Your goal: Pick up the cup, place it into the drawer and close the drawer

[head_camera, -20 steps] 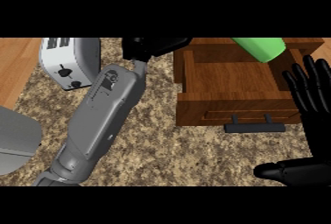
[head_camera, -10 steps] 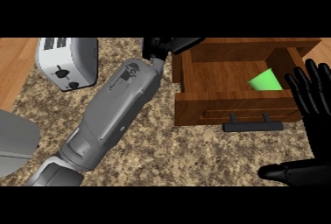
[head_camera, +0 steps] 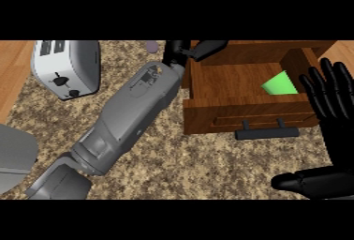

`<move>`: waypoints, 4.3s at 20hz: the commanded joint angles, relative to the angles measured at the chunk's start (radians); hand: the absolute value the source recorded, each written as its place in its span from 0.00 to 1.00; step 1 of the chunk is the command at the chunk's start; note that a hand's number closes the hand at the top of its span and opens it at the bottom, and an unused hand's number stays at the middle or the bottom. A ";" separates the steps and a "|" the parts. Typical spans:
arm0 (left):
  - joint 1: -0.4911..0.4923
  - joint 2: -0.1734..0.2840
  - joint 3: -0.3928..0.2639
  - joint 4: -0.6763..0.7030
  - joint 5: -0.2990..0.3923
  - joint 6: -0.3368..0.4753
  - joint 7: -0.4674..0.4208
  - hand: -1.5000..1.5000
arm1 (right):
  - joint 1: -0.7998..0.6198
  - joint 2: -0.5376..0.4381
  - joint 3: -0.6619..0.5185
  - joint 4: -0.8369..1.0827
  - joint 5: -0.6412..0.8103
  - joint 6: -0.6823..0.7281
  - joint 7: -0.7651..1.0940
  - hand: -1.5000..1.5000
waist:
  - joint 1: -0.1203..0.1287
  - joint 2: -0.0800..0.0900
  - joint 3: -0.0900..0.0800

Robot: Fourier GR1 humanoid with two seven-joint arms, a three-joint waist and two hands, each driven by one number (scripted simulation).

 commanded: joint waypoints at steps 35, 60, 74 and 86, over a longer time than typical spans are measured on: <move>0.008 0.101 -0.097 -0.127 0.292 -0.004 -0.063 0.00 | 0.055 -0.069 -0.021 -0.018 -0.131 0.167 -0.023 1.00 | 0.063 -0.016 -0.001; 0.829 0.517 0.016 -0.889 0.346 -0.123 0.014 0.00 | 0.027 -0.267 0.180 0.126 0.576 0.212 -0.221 1.00 | 0.091 -0.010 -0.001; 1.101 0.574 0.163 -1.012 0.339 -0.301 -0.013 0.00 | -0.169 -0.112 0.337 0.704 0.974 -0.057 -0.359 0.00 | 0.074 -0.010 -0.001; 1.164 0.517 0.263 -0.934 0.283 -0.449 -0.053 0.00 | -0.507 -0.067 0.189 1.288 1.002 -0.147 -0.536 0.00 | 0.073 -0.007 0.000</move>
